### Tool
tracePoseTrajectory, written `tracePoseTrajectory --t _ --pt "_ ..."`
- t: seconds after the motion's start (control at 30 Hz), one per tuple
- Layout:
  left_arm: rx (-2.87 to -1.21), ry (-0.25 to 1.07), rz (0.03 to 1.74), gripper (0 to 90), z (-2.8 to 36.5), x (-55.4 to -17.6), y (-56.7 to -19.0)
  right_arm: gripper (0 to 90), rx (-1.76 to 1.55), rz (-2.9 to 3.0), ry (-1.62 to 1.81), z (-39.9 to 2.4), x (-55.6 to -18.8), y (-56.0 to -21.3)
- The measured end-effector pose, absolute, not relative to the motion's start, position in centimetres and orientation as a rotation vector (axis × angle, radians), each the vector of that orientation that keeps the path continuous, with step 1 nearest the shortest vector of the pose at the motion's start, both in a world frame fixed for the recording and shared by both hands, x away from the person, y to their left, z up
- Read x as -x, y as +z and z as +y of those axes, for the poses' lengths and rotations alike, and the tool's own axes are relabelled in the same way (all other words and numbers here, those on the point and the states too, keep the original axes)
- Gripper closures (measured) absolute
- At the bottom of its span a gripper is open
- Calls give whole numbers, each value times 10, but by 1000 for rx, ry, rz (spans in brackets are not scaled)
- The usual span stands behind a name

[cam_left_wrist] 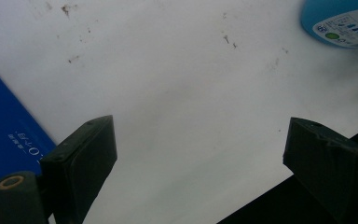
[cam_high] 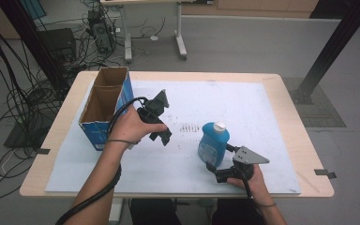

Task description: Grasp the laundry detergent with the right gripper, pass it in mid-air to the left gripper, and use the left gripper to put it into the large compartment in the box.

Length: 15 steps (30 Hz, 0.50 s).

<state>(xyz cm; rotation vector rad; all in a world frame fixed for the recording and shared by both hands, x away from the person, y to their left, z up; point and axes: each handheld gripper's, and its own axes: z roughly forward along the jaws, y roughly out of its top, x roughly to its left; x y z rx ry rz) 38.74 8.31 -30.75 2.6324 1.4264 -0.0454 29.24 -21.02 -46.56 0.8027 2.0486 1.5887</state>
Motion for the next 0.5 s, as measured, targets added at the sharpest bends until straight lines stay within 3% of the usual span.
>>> tracePoseTrajectory --t 0.5 --pt "-2641 -45 1423 100 81 -389 -308 14 -811 2036 1587 -204 -299 -466"
